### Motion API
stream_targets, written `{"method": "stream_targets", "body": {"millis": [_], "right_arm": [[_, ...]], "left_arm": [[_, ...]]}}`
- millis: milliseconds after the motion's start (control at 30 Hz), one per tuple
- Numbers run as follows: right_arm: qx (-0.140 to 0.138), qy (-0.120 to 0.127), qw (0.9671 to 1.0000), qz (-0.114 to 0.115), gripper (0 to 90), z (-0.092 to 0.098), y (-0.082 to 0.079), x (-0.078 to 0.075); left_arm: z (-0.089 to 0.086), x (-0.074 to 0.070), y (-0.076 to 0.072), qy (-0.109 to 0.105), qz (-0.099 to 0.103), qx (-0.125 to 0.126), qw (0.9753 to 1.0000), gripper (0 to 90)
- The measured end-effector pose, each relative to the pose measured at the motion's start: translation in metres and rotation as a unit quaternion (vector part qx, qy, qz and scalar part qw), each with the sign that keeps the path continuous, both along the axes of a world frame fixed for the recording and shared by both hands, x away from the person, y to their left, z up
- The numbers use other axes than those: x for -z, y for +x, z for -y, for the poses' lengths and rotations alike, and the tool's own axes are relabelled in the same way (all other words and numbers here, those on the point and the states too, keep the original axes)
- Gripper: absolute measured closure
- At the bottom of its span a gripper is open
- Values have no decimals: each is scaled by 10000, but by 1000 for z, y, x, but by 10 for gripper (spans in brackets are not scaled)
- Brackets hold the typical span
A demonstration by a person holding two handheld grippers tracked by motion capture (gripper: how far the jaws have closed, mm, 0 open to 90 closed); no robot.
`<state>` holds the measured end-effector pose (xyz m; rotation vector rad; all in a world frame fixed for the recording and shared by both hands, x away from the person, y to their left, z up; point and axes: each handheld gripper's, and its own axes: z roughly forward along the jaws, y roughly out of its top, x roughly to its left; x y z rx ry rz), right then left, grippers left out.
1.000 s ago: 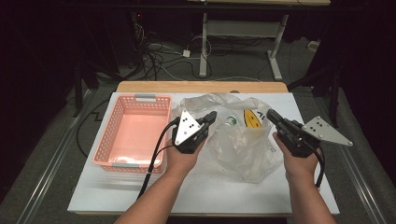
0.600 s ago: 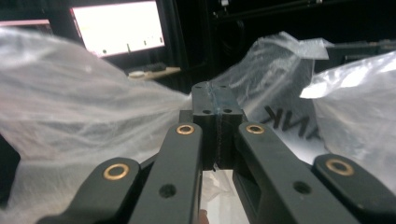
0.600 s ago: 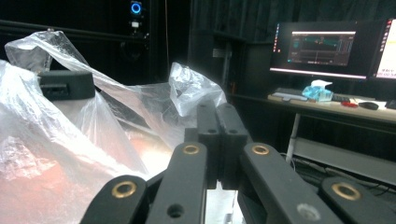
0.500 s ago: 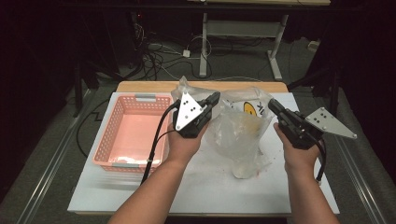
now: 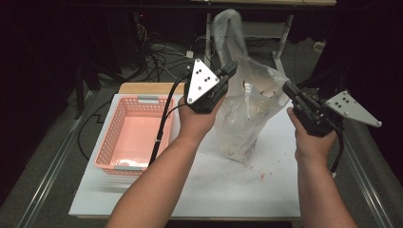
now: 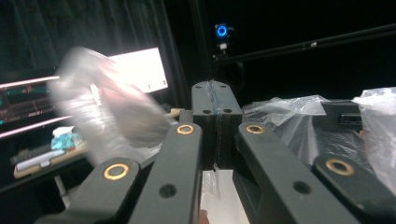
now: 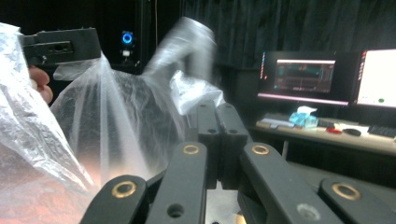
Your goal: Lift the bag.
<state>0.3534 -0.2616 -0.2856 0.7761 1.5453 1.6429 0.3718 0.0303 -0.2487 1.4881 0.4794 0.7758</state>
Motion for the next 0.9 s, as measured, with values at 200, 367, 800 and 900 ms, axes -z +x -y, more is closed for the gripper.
{"method": "stream_targets", "body": {"millis": [200,367,800,900], "right_arm": [[82,66,9998,190,900,5,2,-18],[180,132,9997,86,900,12,6,-14],[291,-198,9975,-619,900,11,27,37],[319,-248,9963,-761,900,13,33,47]], "left_arm": [[-1,0,5,-28,-49,-23,10000,884],[-3,19,15,58,-378,-78,9992,884],[-20,70,28,380,-1157,-326,9920,874],[-27,78,25,425,-1264,-367,9904,835]]}}
